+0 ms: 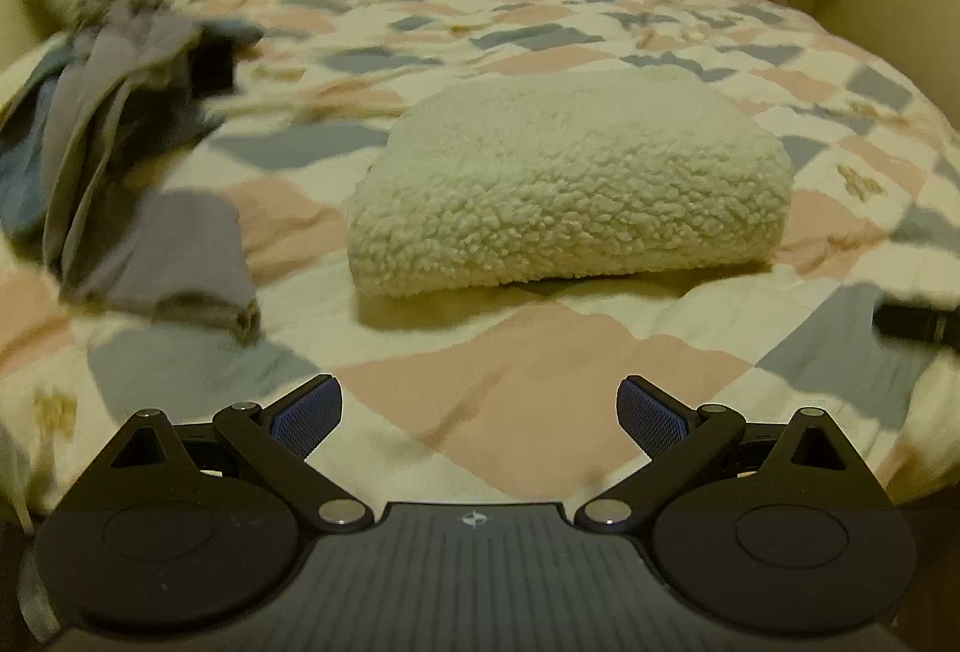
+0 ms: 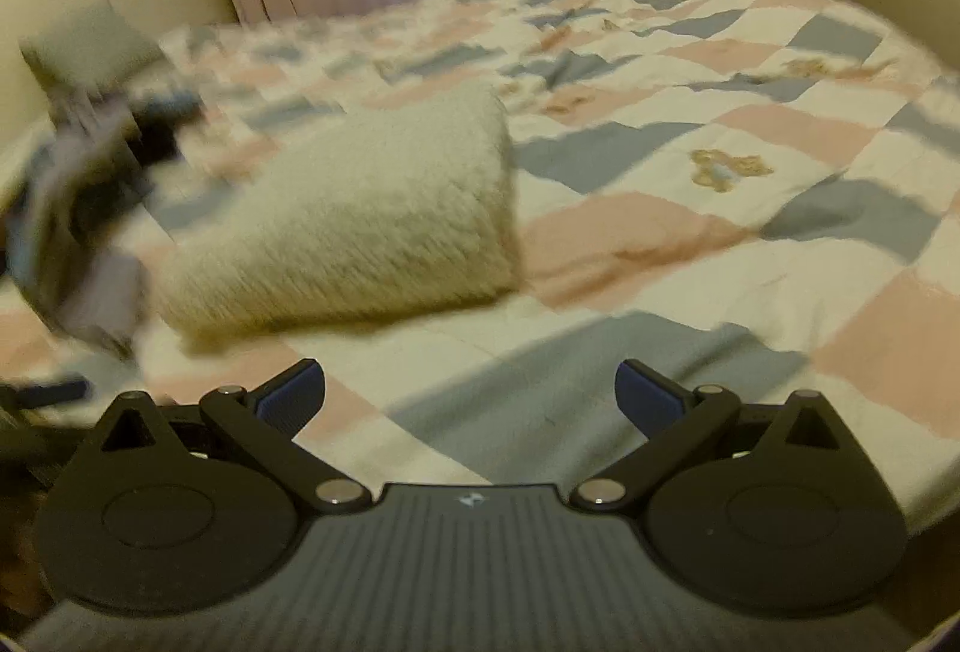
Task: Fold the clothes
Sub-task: 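Grasp the folded fleece bundle with both grippers and lift it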
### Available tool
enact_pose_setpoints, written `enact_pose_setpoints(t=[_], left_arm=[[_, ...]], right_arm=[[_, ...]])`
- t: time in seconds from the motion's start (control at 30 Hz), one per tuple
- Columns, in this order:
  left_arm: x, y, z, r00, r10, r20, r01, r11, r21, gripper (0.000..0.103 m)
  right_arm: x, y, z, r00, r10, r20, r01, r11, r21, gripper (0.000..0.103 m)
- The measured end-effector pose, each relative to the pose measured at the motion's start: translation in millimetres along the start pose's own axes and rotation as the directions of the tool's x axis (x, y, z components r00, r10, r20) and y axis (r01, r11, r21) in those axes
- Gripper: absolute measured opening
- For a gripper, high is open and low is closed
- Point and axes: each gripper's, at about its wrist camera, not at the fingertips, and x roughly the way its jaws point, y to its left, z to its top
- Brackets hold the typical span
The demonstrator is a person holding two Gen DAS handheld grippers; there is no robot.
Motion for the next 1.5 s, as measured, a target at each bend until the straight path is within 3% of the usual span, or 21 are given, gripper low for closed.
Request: enact_pose_setpoints(t=[0.07,0.17,0.23,0.33,0.43,0.5,0.57,0.63,0.7,0.73,0.87,0.93,1.0,1.03,1.1,1.23,1.33,1.43,1.5], left_arm=[[2.6,-2.4,-0.4,0.999,0.013,0.036,-0.017,0.995,0.097,0.101],[9.0,-4.2,4.0,0.994,0.036,0.099,-0.060,0.965,0.256,0.101],[17.0,-5.5,8.2,0.989,0.043,0.141,-0.092,0.929,0.358,0.101],[34.2,-8.6,14.7,0.980,0.046,0.193,-0.140,0.848,0.511,0.101],[52.5,-12.2,16.0,0.973,0.008,0.229,-0.163,0.725,0.669,0.099],[65.3,-14.2,12.0,0.970,-0.022,0.243,-0.178,0.615,0.768,0.095],[78.9,-15.4,5.1,0.966,-0.040,0.257,-0.206,0.488,0.848,0.092],[91.8,-15.1,-2.3,0.961,-0.056,0.272,-0.232,0.381,0.895,0.087],[104.5,-14.2,-7.3,0.957,-0.075,0.280,-0.245,0.308,0.919,0.083],[109.2,-13.4,-8.1,0.956,-0.093,0.279,-0.242,0.293,0.925,0.082],[121.3,-10.3,-7.7,0.943,-0.162,0.291,-0.245,0.254,0.936,0.076],[125.3,-9.7,-3.8,0.948,-0.181,0.264,-0.217,0.241,0.946,0.059],[127.4,-7.5,2.9,0.956,-0.197,0.219,-0.169,0.244,0.955,0.051],[125.4,-6.9,7.3,0.958,-0.206,0.200,-0.145,0.256,0.956,0.047],[117.8,-7.5,18.1,0.960,-0.228,0.165,-0.094,0.292,0.952,0.043],[86.4,-17.7,32.7,0.947,-0.297,0.125,-0.011,0.357,0.934,0.042],[51.5,-39.0,31.6,0.912,-0.400,0.089,0.079,0.386,0.919,0.042],[21.5,-70.4,25.3,0.847,-0.528,0.064,0.197,0.423,0.884,0.043],[8.5,-89.1,20.9,0.794,-0.605,0.058,0.284,0.453,0.845,0.043]], right_arm=[[3.8,-16.2,3.6,0.992,0.124,0.020,-0.125,0.981,0.151,0.102],[21.2,-40.2,7.2,0.965,0.261,0.030,-0.253,0.889,0.382,0.102],[40.1,-50.6,9.1,0.946,0.323,0.023,-0.290,0.812,0.506,0.102],[68.4,-55.8,11.4,0.927,0.374,0.022,-0.303,0.713,0.633,0.102],[96.8,-57.0,12.2,0.917,0.398,0.030,-0.285,0.601,0.746,0.102],[114.3,-54.1,13.2,0.916,0.400,0.027,-0.266,0.556,0.788,0.102],[127.5,-48.2,14.8,0.927,0.374,0.021,-0.243,0.558,0.793,0.102],[141.6,-42.9,14.3,0.941,0.337,0.004,-0.208,0.571,0.794,0.102],[158.1,-39.7,10.1,0.950,0.313,-0.009,-0.180,0.568,0.803,0.102],[166.3,-38.3,7.4,0.953,0.302,-0.012,-0.168,0.564,0.809,0.102],[188.3,-28.0,3.1,0.968,0.246,0.045,-0.184,0.577,0.796,0.103],[195.9,-23.0,4.4,0.969,0.235,0.080,-0.208,0.588,0.782,0.089],[199.1,-21.7,3.9,0.967,0.235,0.099,-0.222,0.584,0.781,0.076],[197.3,-23.0,4.8,0.965,0.240,0.105,-0.230,0.583,0.780,0.068],[192.2,-27.0,6.5,0.958,0.266,0.111,-0.251,0.579,0.776,0.062],[165.5,-44.6,19.3,0.943,0.308,0.128,-0.294,0.585,0.756,0.058],[132.9,-71.2,29.6,0.940,0.317,0.130,-0.307,0.613,0.728,0.058],[99.8,-114.1,26.7,0.942,0.312,0.124,-0.294,0.587,0.754,0.058],[77.8,-143.3,23.5,0.950,0.290,0.115,-0.272,0.589,0.761,0.058]])
